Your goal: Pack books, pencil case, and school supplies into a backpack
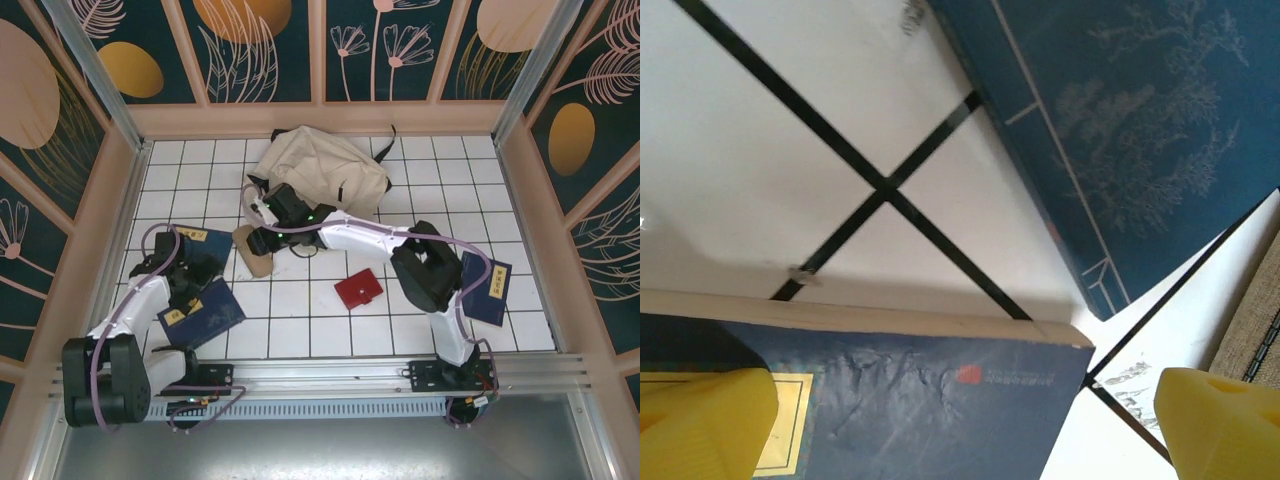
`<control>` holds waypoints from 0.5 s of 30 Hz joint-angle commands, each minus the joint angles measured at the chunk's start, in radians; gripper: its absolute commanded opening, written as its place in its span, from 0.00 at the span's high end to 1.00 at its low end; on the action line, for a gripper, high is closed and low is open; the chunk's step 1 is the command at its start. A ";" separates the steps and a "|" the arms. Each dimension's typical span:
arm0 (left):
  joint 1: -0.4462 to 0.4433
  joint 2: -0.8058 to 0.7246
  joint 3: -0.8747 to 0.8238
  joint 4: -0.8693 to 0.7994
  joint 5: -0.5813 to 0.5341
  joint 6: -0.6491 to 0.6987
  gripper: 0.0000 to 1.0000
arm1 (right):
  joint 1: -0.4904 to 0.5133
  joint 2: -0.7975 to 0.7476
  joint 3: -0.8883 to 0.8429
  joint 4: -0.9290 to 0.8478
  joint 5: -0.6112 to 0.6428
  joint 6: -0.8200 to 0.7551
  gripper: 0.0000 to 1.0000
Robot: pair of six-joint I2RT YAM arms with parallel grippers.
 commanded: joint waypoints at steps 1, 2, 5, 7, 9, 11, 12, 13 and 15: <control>-0.032 0.060 -0.035 0.064 0.032 -0.060 0.02 | -0.028 -0.045 -0.036 0.044 0.033 0.029 0.52; -0.047 0.077 -0.036 0.082 0.036 -0.073 0.02 | -0.035 -0.052 -0.045 0.045 0.039 0.032 0.52; -0.117 0.113 -0.021 0.129 0.048 -0.118 0.02 | -0.057 -0.079 -0.079 0.056 0.064 0.047 0.52; -0.172 0.133 -0.006 0.167 0.057 -0.156 0.02 | -0.074 -0.100 -0.105 0.067 0.079 0.062 0.52; -0.232 0.157 0.011 0.210 0.072 -0.195 0.01 | -0.094 -0.118 -0.132 0.076 0.095 0.080 0.52; -0.307 0.196 0.041 0.247 0.084 -0.226 0.01 | -0.118 -0.141 -0.165 0.090 0.113 0.103 0.52; -0.333 0.215 0.057 0.261 0.086 -0.232 0.01 | -0.129 -0.151 -0.179 0.097 0.117 0.109 0.52; -0.368 0.242 0.074 0.276 0.092 -0.236 0.02 | -0.137 -0.164 -0.195 0.103 0.125 0.115 0.52; -0.419 0.293 0.105 0.304 0.107 -0.235 0.01 | -0.153 -0.189 -0.223 0.110 0.152 0.127 0.53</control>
